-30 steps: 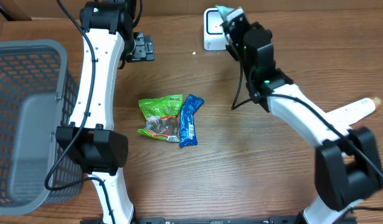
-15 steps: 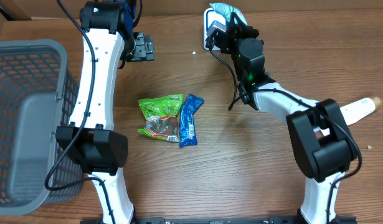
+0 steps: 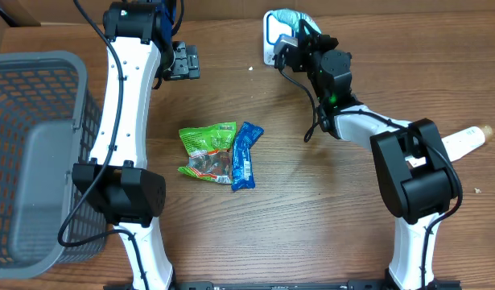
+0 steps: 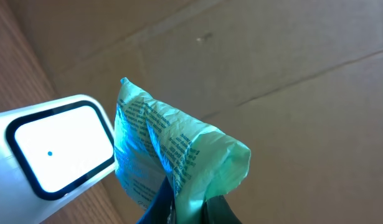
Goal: Scan the item barcode
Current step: 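Hold the mint-green pack in front of the scanner window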
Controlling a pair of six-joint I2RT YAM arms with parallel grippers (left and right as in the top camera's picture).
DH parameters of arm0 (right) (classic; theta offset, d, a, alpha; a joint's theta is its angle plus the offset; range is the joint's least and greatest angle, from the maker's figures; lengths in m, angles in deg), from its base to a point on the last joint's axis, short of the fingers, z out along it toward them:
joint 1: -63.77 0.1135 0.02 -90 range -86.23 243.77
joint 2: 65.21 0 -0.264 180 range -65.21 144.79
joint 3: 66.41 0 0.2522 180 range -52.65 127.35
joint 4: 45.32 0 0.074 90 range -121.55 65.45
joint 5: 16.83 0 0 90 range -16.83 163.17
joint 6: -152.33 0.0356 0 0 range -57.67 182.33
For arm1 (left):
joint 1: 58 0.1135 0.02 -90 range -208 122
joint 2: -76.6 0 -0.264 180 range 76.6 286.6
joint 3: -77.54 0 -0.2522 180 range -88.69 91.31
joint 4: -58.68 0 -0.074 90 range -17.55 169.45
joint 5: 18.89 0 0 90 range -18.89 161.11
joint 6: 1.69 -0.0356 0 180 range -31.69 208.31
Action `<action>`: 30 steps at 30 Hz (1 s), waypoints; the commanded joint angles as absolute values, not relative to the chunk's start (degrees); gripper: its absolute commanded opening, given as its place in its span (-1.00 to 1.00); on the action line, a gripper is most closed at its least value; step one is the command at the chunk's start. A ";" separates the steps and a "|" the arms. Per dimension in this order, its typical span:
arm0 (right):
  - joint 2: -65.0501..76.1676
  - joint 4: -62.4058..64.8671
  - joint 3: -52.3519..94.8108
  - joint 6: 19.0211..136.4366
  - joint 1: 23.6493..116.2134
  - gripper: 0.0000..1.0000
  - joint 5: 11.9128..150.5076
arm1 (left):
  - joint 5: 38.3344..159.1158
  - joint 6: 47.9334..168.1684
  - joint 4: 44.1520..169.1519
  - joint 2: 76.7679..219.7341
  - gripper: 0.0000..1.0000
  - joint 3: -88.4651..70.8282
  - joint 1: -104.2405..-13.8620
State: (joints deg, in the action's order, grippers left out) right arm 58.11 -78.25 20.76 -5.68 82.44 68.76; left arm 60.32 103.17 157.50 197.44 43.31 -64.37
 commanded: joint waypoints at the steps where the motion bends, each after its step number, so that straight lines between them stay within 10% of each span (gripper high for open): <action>1: 58.79 -79.10 22.88 -9.17 81.53 -0.92 71.74 | 59.80 103.12 157.44 196.50 0.99 44.53 -64.77; 30: 66.62 -77.64 33.59 -20.69 79.06 -0.92 79.28 | 59.80 103.12 157.44 196.50 1.00 44.53 -64.77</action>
State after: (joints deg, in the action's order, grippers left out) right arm 66.46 -77.20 31.47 -20.43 79.23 78.66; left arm 60.30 103.17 157.50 197.44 43.31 -64.40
